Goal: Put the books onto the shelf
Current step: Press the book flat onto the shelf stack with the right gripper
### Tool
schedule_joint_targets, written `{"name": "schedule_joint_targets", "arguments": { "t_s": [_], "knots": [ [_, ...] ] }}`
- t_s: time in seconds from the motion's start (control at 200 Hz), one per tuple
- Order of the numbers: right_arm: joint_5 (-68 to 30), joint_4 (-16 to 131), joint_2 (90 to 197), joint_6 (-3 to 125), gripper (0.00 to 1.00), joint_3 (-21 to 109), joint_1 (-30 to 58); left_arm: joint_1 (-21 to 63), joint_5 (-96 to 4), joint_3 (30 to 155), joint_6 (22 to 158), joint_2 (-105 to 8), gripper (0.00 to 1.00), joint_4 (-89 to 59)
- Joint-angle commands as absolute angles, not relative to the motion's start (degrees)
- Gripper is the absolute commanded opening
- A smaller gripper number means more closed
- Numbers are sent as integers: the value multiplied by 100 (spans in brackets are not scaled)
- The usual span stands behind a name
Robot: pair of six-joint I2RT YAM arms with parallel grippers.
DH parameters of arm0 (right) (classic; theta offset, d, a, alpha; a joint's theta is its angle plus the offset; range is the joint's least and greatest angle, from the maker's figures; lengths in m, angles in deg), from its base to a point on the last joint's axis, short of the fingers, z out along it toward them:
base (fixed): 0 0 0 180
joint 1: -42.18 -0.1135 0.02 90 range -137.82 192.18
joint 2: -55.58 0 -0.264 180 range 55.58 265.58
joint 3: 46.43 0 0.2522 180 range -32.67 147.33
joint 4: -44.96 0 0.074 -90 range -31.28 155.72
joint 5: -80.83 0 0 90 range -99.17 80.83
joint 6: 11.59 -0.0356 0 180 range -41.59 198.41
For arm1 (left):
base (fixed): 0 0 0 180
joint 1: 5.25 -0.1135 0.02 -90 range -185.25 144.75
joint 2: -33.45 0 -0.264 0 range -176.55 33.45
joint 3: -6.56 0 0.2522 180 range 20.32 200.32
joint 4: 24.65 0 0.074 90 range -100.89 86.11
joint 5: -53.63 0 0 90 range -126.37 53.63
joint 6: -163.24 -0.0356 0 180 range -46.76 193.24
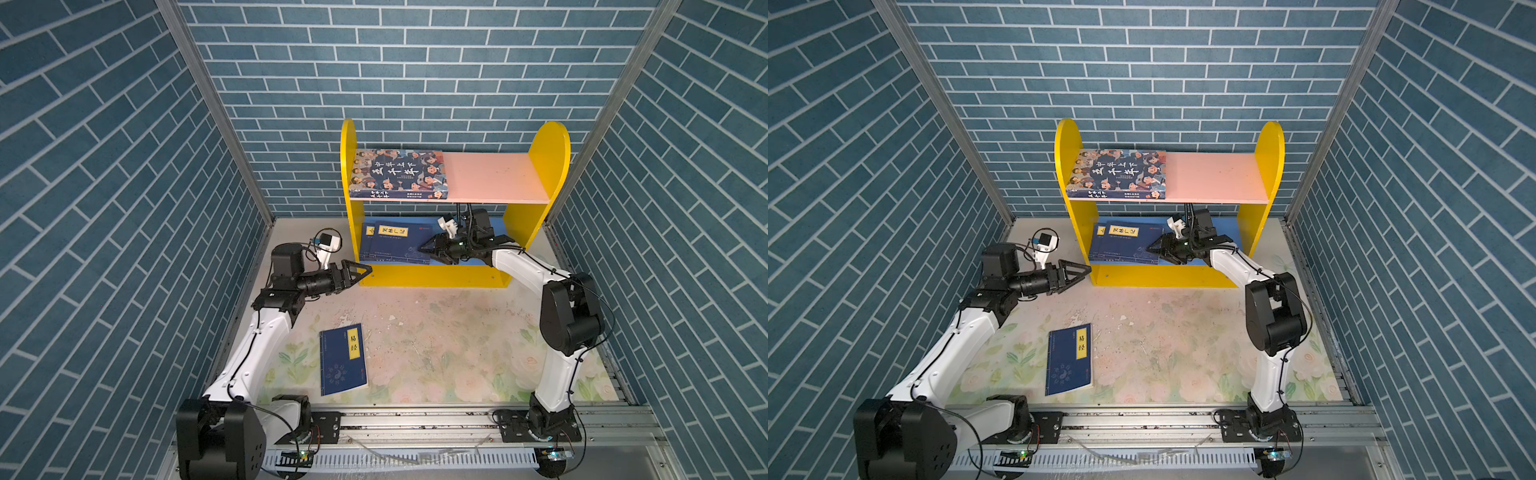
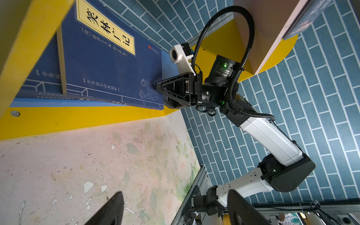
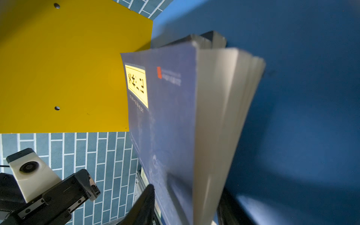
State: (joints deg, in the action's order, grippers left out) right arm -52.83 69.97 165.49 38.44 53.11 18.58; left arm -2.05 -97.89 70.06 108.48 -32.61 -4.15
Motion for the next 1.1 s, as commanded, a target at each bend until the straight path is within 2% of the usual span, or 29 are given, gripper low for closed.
{"name": "schedule_joint_targets", "arguments": {
  "t_s": [0.0, 0.385, 0.59, 0.725, 1.095],
  "knots": [
    [-4924, 7099, 16395, 4159, 52, 5444, 1871, -269, -9807, 6902, 10750, -3152, 85, -435],
    [-4899, 6744, 16447, 3900, 30, 5434, 1871, -277, -9807, 6885, 10768, -3129, 85, -450],
    [-4929, 6523, 16492, 3746, 10, 5425, 1863, -287, -9807, 6875, 10776, -3117, 86, -447],
    [-4939, 6398, 16525, 3641, 2, 5421, 1862, -288, -9807, 6866, 10777, -3104, 86, -461],
    [-5060, 6329, 16667, 3596, 0, 5556, 1841, -288, -9807, 6858, 10778, -3071, 86, -471]
  ]
}}
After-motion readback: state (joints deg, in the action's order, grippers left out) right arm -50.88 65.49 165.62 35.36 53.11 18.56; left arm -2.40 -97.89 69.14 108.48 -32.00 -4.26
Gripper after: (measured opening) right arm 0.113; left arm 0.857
